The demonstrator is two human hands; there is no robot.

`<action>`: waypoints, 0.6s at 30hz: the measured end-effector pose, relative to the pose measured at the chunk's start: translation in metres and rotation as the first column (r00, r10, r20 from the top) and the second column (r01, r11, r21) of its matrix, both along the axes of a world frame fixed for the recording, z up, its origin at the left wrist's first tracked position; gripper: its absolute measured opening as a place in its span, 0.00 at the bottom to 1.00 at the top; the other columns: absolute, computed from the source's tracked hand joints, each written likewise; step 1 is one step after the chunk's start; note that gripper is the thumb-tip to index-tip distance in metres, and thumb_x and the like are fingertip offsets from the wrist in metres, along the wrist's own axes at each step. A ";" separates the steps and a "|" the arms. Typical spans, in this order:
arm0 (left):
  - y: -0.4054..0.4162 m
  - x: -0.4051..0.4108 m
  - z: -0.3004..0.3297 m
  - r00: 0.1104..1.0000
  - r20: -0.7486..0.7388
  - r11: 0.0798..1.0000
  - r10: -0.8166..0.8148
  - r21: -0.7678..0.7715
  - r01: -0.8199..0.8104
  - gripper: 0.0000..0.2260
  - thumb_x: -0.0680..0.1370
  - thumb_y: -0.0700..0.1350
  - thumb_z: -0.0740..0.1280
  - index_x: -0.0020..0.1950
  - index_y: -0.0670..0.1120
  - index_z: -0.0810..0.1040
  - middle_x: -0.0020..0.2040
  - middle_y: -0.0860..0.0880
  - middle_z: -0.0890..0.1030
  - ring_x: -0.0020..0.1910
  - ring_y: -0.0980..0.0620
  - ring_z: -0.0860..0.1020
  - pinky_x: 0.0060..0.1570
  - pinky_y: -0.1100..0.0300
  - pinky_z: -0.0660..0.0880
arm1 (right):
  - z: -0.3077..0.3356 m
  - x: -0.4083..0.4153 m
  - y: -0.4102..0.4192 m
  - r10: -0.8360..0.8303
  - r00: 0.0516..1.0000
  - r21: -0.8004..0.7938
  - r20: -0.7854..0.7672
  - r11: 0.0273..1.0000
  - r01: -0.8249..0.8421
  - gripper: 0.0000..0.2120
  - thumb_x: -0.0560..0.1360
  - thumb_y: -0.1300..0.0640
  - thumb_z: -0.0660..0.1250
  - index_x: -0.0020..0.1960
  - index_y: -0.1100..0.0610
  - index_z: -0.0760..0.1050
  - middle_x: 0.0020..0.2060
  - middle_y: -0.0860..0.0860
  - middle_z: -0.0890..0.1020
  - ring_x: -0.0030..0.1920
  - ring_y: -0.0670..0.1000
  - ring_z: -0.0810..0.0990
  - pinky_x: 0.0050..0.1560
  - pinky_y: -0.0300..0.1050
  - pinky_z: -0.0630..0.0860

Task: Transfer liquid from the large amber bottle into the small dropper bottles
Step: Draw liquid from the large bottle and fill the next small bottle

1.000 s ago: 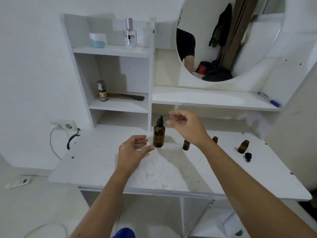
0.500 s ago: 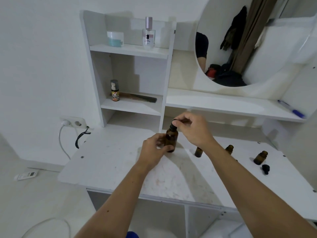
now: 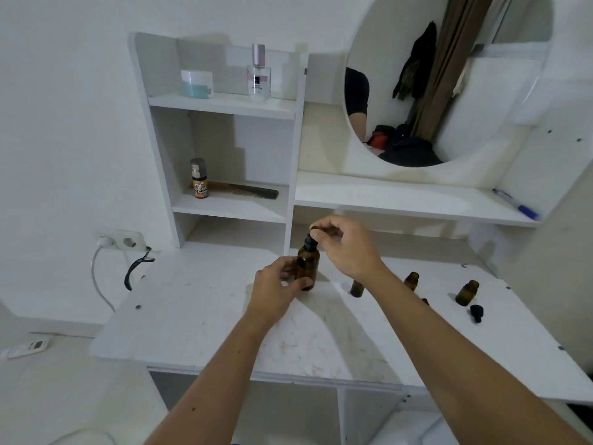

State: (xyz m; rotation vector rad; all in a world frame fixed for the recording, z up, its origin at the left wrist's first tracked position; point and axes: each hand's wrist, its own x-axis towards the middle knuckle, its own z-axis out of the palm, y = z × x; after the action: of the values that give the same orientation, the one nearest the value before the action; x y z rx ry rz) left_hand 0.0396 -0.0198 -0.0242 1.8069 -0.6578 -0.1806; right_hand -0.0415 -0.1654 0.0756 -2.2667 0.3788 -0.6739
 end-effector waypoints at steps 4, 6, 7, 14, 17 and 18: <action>0.000 -0.003 0.005 1.000 -0.015 1.000 -0.011 0.025 0.011 0.22 0.73 0.44 0.80 0.66 0.47 0.81 0.57 0.50 0.86 0.56 0.52 0.83 0.64 0.54 0.80 | 0.017 -0.003 0.002 -0.022 0.992 0.044 0.120 0.999 0.017 0.07 0.82 0.59 0.71 0.58 0.56 0.85 0.50 0.46 0.86 0.52 0.42 0.84 0.54 0.25 0.76; 0.002 -0.004 0.008 0.999 -0.041 0.999 -0.022 0.034 0.023 0.23 0.73 0.44 0.80 0.67 0.47 0.80 0.58 0.50 0.86 0.58 0.51 0.83 0.65 0.54 0.79 | 0.029 -0.006 0.002 -0.053 0.979 0.082 0.195 0.996 0.037 0.07 0.82 0.59 0.71 0.58 0.57 0.85 0.50 0.45 0.86 0.51 0.41 0.84 0.54 0.27 0.77; 0.003 -0.004 0.009 0.998 -0.052 0.999 -0.027 0.040 0.029 0.23 0.73 0.44 0.80 0.67 0.47 0.80 0.59 0.50 0.85 0.59 0.51 0.83 0.66 0.53 0.79 | 0.034 -0.008 0.002 -0.066 0.973 0.098 0.221 0.994 0.045 0.07 0.82 0.59 0.71 0.58 0.57 0.85 0.50 0.46 0.87 0.51 0.41 0.84 0.54 0.27 0.77; 0.018 -0.033 0.009 0.988 -0.101 0.993 0.118 0.033 -0.115 0.31 0.73 0.46 0.80 0.73 0.44 0.73 0.65 0.47 0.82 0.63 0.50 0.81 0.67 0.54 0.77 | 0.058 -0.034 -0.008 -0.140 0.927 0.159 0.347 0.983 0.089 0.07 0.82 0.58 0.71 0.59 0.55 0.84 0.50 0.46 0.87 0.53 0.44 0.86 0.59 0.35 0.80; 0.024 -0.070 0.005 0.968 -0.114 0.973 0.225 -0.033 -0.230 0.26 0.75 0.45 0.79 0.70 0.46 0.75 0.63 0.49 0.83 0.60 0.54 0.81 0.64 0.58 0.77 | 0.060 -0.056 -0.019 -0.169 0.910 0.200 0.379 0.975 0.097 0.07 0.82 0.57 0.71 0.59 0.54 0.83 0.52 0.48 0.88 0.55 0.45 0.87 0.61 0.38 0.81; 0.023 -0.083 0.004 0.971 -0.105 0.975 0.215 -0.040 -0.220 0.25 0.75 0.45 0.79 0.70 0.47 0.75 0.62 0.50 0.83 0.60 0.55 0.81 0.63 0.60 0.77 | 0.059 -0.064 -0.023 -0.178 0.906 0.213 0.384 0.972 0.100 0.06 0.82 0.58 0.71 0.59 0.54 0.83 0.52 0.49 0.88 0.55 0.46 0.87 0.61 0.38 0.81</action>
State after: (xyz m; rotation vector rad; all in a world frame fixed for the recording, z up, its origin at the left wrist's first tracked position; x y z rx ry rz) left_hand -0.0431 0.0028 -0.0200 1.7938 -0.3865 -0.1047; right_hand -0.1058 -0.1887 0.1344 -1.8741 0.3866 -1.1056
